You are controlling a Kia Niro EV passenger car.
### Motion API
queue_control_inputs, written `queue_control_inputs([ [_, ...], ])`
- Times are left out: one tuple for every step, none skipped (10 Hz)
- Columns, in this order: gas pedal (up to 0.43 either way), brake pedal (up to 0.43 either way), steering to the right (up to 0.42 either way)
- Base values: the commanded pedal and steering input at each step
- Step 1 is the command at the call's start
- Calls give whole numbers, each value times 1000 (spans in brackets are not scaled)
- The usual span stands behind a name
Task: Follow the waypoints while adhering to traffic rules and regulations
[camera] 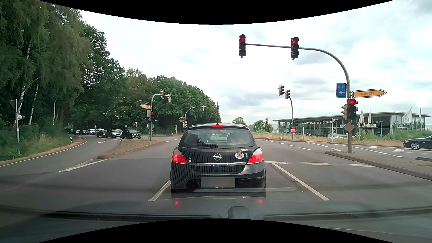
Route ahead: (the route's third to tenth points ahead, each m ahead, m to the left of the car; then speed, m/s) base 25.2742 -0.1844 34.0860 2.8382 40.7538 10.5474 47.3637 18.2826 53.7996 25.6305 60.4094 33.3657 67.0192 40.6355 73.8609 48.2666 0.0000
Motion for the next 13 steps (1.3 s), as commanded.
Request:
queue_control_inputs([
  [0,232,-4],
  [0,232,-4],
  [0,232,-4],
  [0,232,-4],
  [0,232,-4],
  [0,226,-4],
  [0,232,-4],
  [0,226,-4],
  [0,232,-4],
  [0,232,-4],
  [0,232,-4],
  [0,232,-4],
  [0,232,-4],
])
